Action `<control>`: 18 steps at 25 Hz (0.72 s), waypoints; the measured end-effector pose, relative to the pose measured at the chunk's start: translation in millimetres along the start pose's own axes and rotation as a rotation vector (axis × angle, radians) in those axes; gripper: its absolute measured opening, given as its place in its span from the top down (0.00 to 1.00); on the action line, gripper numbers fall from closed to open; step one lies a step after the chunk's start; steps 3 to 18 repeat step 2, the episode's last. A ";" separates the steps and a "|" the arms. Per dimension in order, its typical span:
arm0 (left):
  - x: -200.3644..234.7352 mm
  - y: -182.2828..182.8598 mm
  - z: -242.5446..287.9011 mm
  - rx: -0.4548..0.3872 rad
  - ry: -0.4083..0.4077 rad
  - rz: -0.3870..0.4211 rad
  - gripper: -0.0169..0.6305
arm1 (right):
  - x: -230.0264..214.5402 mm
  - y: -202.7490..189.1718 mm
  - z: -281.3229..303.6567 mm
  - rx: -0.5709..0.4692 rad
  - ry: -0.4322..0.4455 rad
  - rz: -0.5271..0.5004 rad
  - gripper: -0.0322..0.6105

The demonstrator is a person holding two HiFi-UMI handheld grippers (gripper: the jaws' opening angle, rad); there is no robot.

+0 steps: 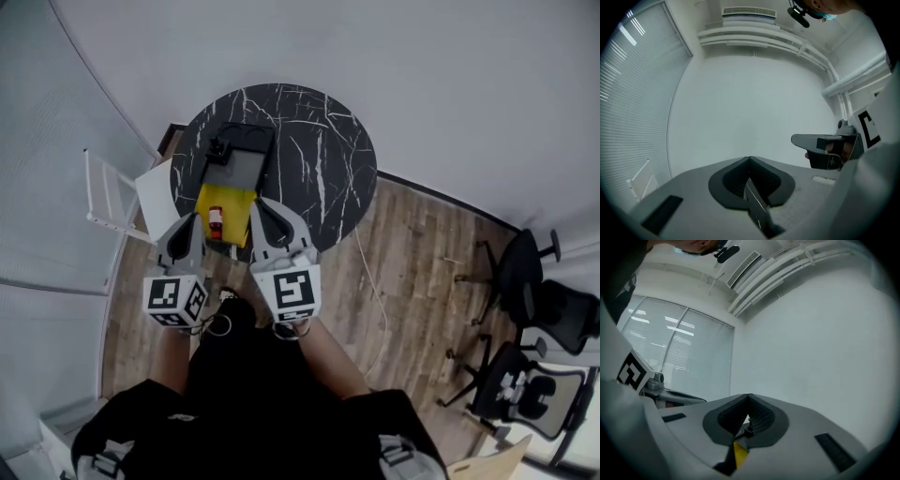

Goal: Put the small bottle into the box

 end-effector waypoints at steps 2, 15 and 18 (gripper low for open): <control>-4.9 0.1 3.7 -0.007 -0.010 0.000 0.97 | -3.2 -1.3 0.3 0.001 0.001 -0.005 0.96; -4.9 0.1 3.7 -0.007 -0.010 0.000 0.97 | -3.2 -1.3 0.3 0.001 0.001 -0.005 0.96; -4.9 0.1 3.7 -0.007 -0.010 0.000 0.97 | -3.2 -1.3 0.3 0.001 0.001 -0.005 0.96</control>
Point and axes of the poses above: the fingertips, and each gripper's own axes: z forward along the fingers, x to its left, y out of its top, the point moved 8 cm from there along -z, backward along the fingers, and after that the axes turned 13 degrees about z, right-handed, at the moved point
